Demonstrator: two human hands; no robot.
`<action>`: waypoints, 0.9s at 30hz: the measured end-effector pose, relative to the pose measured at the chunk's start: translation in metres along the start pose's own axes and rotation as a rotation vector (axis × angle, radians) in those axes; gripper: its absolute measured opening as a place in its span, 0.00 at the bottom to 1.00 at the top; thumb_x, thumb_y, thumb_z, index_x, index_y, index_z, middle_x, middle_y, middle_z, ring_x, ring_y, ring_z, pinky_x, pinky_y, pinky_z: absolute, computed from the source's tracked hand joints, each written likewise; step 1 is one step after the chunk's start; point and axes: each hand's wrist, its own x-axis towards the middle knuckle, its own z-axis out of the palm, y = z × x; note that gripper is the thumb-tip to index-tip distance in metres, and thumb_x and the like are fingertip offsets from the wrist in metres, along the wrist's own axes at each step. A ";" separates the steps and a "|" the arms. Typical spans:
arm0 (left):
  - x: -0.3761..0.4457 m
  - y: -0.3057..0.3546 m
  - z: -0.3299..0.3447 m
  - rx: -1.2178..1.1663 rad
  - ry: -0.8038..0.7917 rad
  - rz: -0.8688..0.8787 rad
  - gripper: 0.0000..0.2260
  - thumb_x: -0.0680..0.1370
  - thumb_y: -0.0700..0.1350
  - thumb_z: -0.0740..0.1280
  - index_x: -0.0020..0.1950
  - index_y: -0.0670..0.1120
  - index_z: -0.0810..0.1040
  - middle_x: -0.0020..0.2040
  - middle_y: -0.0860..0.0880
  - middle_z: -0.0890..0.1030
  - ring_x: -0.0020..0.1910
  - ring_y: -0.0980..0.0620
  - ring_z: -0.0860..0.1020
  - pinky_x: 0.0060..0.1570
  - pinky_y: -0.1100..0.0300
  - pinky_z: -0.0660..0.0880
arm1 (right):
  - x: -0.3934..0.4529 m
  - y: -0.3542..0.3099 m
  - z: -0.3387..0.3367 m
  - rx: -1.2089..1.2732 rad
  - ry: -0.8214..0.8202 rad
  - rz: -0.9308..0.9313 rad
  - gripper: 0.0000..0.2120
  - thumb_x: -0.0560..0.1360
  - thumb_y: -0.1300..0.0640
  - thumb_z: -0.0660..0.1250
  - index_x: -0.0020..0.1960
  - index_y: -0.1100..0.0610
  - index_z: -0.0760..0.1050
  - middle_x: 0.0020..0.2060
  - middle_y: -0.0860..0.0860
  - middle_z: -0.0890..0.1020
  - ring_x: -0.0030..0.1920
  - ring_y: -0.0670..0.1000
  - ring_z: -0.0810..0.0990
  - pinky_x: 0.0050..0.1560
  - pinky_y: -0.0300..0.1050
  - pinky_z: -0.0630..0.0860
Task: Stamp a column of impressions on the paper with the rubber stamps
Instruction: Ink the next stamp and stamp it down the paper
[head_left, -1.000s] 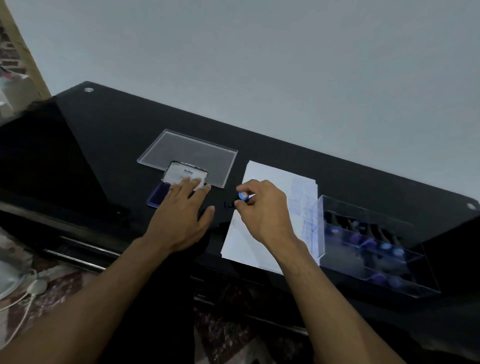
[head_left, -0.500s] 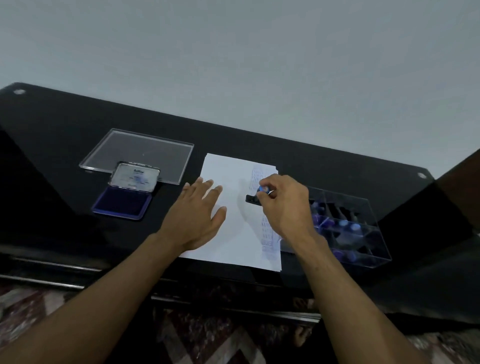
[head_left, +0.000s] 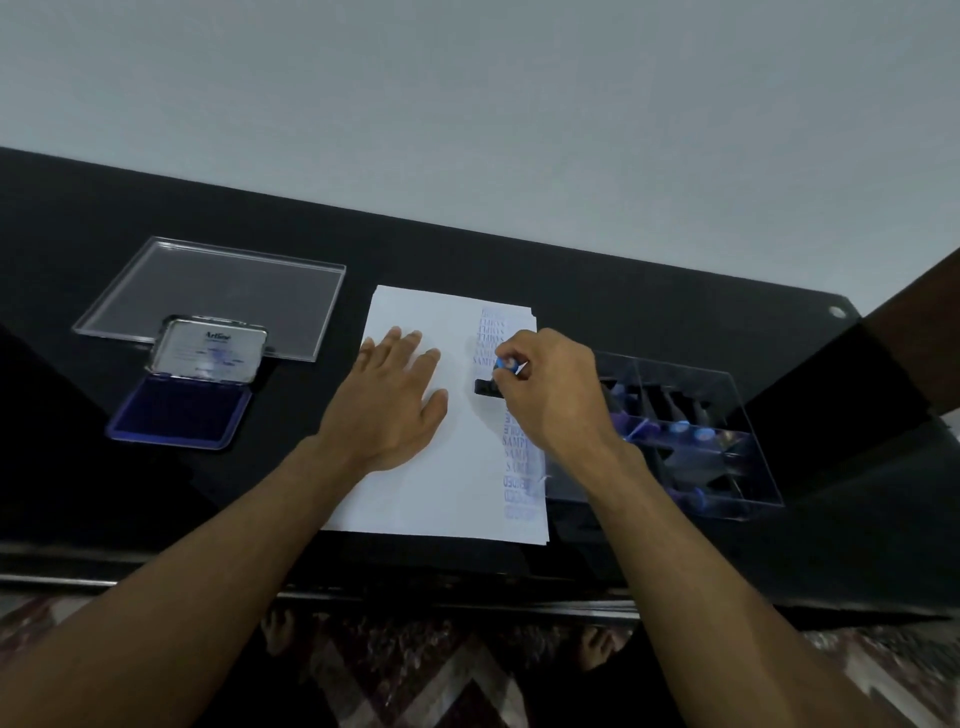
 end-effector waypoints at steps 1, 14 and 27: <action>0.000 -0.001 0.001 0.004 0.000 0.001 0.32 0.80 0.61 0.46 0.79 0.46 0.63 0.81 0.42 0.59 0.81 0.42 0.52 0.79 0.43 0.50 | 0.001 0.001 0.001 -0.006 -0.006 -0.003 0.06 0.77 0.57 0.70 0.53 0.54 0.82 0.48 0.48 0.81 0.41 0.46 0.78 0.43 0.32 0.70; -0.001 -0.001 0.003 0.000 0.009 -0.005 0.36 0.78 0.64 0.39 0.80 0.48 0.61 0.82 0.44 0.57 0.82 0.44 0.50 0.80 0.45 0.49 | -0.005 0.000 0.000 -0.003 -0.026 -0.015 0.07 0.76 0.58 0.70 0.53 0.55 0.82 0.47 0.49 0.82 0.43 0.47 0.79 0.49 0.38 0.78; 0.001 -0.002 0.005 0.007 0.007 -0.019 0.33 0.79 0.63 0.44 0.80 0.48 0.61 0.82 0.45 0.57 0.82 0.44 0.51 0.80 0.45 0.50 | -0.003 -0.002 0.006 0.004 -0.054 0.001 0.11 0.76 0.54 0.71 0.58 0.54 0.81 0.53 0.50 0.82 0.47 0.49 0.81 0.53 0.42 0.80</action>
